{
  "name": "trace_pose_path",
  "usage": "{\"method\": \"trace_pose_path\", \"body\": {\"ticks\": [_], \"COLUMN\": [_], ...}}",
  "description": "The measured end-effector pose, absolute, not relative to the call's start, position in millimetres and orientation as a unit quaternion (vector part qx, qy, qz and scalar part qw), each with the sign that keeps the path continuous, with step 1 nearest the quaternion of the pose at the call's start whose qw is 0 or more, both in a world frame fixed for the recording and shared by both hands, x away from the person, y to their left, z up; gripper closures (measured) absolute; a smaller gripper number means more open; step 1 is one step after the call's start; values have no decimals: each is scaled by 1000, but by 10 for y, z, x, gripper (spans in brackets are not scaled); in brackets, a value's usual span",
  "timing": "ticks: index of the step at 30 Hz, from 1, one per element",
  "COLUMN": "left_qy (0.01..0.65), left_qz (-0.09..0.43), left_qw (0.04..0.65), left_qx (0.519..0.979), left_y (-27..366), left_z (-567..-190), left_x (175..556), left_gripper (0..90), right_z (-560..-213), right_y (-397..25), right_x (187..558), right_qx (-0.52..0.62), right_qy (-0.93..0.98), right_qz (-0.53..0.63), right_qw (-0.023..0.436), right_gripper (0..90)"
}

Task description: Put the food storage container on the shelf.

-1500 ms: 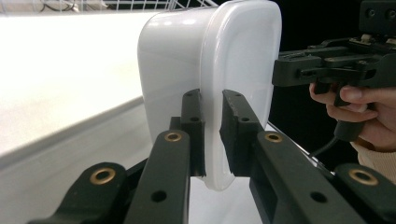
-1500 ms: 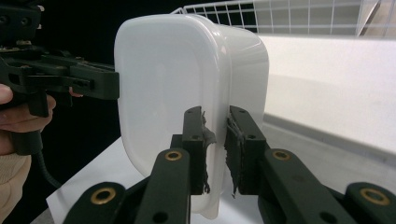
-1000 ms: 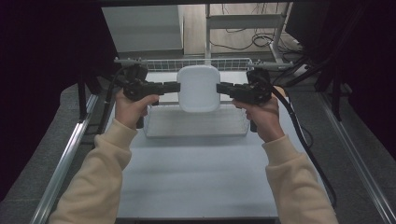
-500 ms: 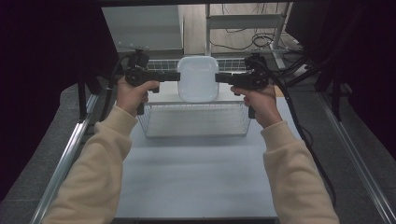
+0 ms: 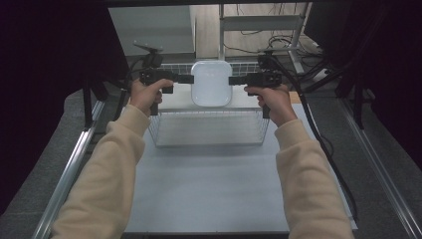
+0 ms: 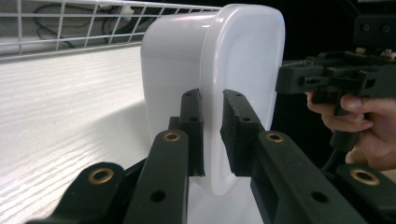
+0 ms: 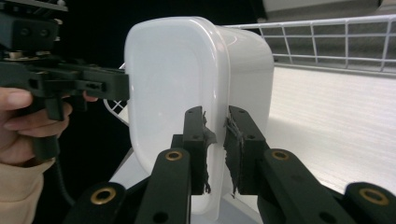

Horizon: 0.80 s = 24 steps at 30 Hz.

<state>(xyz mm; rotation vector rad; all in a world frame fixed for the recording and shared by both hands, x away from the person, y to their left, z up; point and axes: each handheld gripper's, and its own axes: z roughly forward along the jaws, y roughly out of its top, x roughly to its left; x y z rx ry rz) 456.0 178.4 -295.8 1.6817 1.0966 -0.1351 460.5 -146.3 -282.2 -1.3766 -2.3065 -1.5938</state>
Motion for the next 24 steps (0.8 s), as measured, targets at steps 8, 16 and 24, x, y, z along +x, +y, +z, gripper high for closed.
{"method": "trace_pose_path", "body": {"ticks": [8,16,24], "left_qy": [484,512,530], "left_qz": [-95,-134,-145], "left_qw": [524,520,521], "left_qx": [694,670,653], "left_y": [1847,1872,1853], "left_z": [-2989,-3098,-3191], "left_x": [4757,4967,5066], "left_gripper": [783,731,694], "right_z": [-2835,-2942,-2996], "right_y": [-1411,-1384,-1383], "right_x": [4779,4969,5059], "right_qx": [-467,-500,-524], "right_qy": [-724,-705,-688], "right_qz": [-508,-500,-497], "right_qw": [26,57,72], "right_gripper": [755,712,691]}}
